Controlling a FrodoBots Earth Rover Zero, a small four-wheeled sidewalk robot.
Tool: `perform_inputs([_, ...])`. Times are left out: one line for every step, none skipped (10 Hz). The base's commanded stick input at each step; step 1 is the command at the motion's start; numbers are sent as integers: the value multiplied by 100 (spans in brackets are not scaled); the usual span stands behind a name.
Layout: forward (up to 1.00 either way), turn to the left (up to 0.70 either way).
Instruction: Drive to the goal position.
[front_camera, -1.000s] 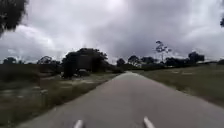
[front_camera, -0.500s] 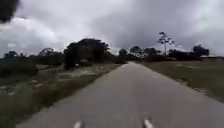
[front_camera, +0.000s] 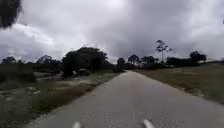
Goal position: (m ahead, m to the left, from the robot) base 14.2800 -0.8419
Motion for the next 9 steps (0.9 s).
perform_inputs([85,0])
perform_inputs([85,0])
perform_inputs([85,0])
perform_inputs([85,0])
perform_inputs([85,0])
perform_inputs([85,0])
perform_inputs([85,0])
perform_inputs([85,0])
perform_inputs([85,0])
